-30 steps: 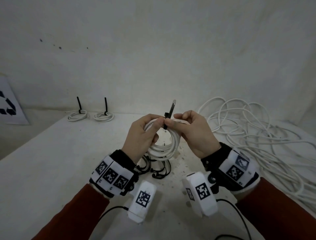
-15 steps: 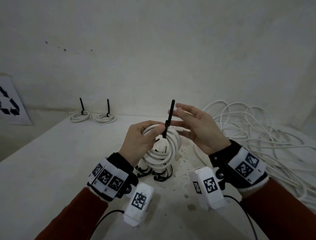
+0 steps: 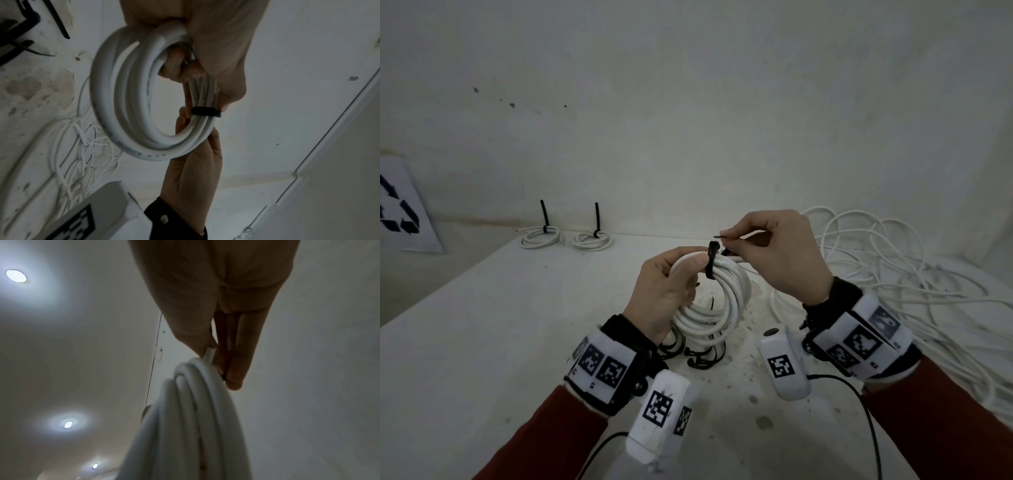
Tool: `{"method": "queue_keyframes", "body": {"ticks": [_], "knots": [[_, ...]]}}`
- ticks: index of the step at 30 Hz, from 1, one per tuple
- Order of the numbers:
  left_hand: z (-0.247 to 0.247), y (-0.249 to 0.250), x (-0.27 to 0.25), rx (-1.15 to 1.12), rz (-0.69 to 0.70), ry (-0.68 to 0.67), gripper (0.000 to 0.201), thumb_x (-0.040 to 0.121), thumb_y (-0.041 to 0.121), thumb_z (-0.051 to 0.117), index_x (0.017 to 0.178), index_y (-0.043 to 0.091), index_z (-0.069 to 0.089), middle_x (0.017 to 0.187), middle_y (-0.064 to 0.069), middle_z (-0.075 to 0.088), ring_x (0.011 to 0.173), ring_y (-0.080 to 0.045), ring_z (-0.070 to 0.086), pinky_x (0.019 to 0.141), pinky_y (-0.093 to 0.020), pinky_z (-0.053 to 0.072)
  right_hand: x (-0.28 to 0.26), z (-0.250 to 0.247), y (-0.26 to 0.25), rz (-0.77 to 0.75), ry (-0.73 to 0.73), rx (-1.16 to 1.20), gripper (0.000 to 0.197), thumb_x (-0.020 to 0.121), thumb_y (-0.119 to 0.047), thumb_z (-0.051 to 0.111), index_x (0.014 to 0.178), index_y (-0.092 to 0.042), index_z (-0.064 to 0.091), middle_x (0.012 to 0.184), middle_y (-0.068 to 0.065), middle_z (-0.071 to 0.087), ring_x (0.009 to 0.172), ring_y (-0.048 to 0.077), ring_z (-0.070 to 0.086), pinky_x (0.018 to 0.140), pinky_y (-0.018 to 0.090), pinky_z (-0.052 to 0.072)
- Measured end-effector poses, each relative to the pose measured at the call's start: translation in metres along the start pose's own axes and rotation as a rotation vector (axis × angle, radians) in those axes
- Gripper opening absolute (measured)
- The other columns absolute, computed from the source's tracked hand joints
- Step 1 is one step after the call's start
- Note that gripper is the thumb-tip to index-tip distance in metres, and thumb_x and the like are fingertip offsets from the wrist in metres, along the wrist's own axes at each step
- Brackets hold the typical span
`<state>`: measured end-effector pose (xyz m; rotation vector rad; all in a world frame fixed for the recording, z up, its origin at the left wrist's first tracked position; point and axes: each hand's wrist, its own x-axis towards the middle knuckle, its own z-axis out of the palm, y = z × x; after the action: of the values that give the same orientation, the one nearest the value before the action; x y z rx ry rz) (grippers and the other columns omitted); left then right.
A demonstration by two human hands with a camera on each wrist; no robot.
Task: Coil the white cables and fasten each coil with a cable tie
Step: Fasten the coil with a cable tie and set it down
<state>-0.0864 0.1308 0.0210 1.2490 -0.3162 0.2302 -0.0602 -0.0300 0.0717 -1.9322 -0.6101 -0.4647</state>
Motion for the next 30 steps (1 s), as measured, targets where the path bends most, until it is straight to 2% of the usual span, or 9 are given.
{"method": "queue_keyframes", "body": {"ticks": [4,9,12,14,17,18,23,26,30], "knots": [[0.0,0.003,-0.001,-0.009,0.029,-0.019,0.022,0.066,0.037,0.069,0.076,0.019,0.074,0.066,-0.01,0.036,0.046,-0.011,0.025,0.041,-0.02,0.023,0.002,-0.007,-0.004,-0.001,-0.048,-0.057,0.011,0.078,-0.001,0.075,0.076,-0.012,0.075,0.075,-0.007,0.073,0.065,0.01,0.072,0.066,0.019,0.056],[-0.002,0.004,0.001,-0.023,0.019,-0.012,0.021,0.065,0.037,0.069,0.075,0.019,0.074,0.05,0.0,0.034,0.043,-0.01,0.024,0.041,-0.02,0.022,0.001,-0.013,-0.008,-0.034,-0.088,-0.121,0.014,0.077,0.002,0.074,0.078,-0.012,0.076,0.074,-0.008,0.073,0.063,0.008,0.07,0.062,0.017,0.054],[-0.001,0.005,0.001,-0.008,0.029,-0.01,0.021,0.065,0.037,0.069,0.074,0.019,0.074,0.049,0.0,0.034,0.043,-0.01,0.024,0.041,-0.021,0.02,-0.001,-0.014,-0.007,-0.052,-0.077,-0.109,0.01,0.078,0.002,0.074,0.079,-0.007,0.077,0.063,-0.02,0.068,0.05,-0.001,0.063,0.051,0.011,0.043],[-0.001,0.006,0.001,0.009,0.03,-0.012,0.021,0.066,0.038,0.068,0.075,0.019,0.074,0.048,0.002,0.034,0.043,-0.009,0.024,0.041,-0.02,0.022,-0.002,-0.014,-0.007,-0.078,-0.061,-0.11,0.009,0.078,0.002,0.074,0.081,-0.006,0.077,0.062,-0.021,0.067,0.046,-0.003,0.059,0.049,0.009,0.039],[0.001,0.008,-0.001,0.042,0.036,-0.013,0.018,0.068,0.035,0.069,0.075,0.02,0.074,0.047,0.003,0.034,0.042,-0.009,0.025,0.042,-0.019,0.024,-0.003,-0.016,-0.006,-0.118,-0.035,-0.138,0.012,0.077,-0.002,0.076,0.081,-0.013,0.078,0.072,-0.009,0.073,0.061,0.01,0.07,0.06,0.033,0.055],[0.002,0.009,0.0,0.049,0.036,-0.013,0.013,0.071,0.031,0.069,0.074,0.02,0.074,0.047,0.003,0.034,0.042,-0.009,0.025,0.041,-0.019,0.024,-0.003,-0.016,-0.005,-0.121,-0.031,-0.131,0.012,0.077,-0.002,0.076,0.081,-0.014,0.078,0.074,-0.008,0.074,0.065,0.011,0.071,0.065,0.036,0.057],[0.004,0.012,-0.001,0.082,0.039,-0.044,0.008,0.073,0.026,0.069,0.073,0.021,0.074,0.045,0.007,0.042,0.04,-0.007,0.027,0.041,-0.018,0.025,-0.003,-0.02,-0.005,-0.144,-0.049,-0.077,0.014,0.076,-0.002,0.077,0.083,-0.014,0.077,0.078,-0.002,0.075,0.072,0.012,0.072,0.074,0.036,0.059],[0.006,0.01,-0.002,0.113,0.036,-0.051,0.01,0.074,0.021,0.072,0.078,0.012,0.072,0.042,0.01,0.041,0.039,-0.007,0.025,0.04,-0.018,0.023,-0.006,-0.023,-0.007,-0.17,-0.082,-0.058,0.014,0.077,0.0,0.075,0.083,-0.012,0.077,0.079,-0.002,0.075,0.073,0.008,0.072,0.074,0.027,0.059],[0.007,0.005,0.0,0.085,0.032,-0.035,0.01,0.074,0.027,0.069,0.074,0.018,0.075,0.043,0.007,0.039,0.041,-0.01,0.024,0.041,-0.021,0.018,-0.008,-0.023,-0.009,-0.198,-0.069,-0.09,0.012,0.077,-0.004,0.077,0.084,-0.014,0.078,0.078,-0.004,0.075,0.071,0.005,0.071,0.072,0.025,0.058]]}}
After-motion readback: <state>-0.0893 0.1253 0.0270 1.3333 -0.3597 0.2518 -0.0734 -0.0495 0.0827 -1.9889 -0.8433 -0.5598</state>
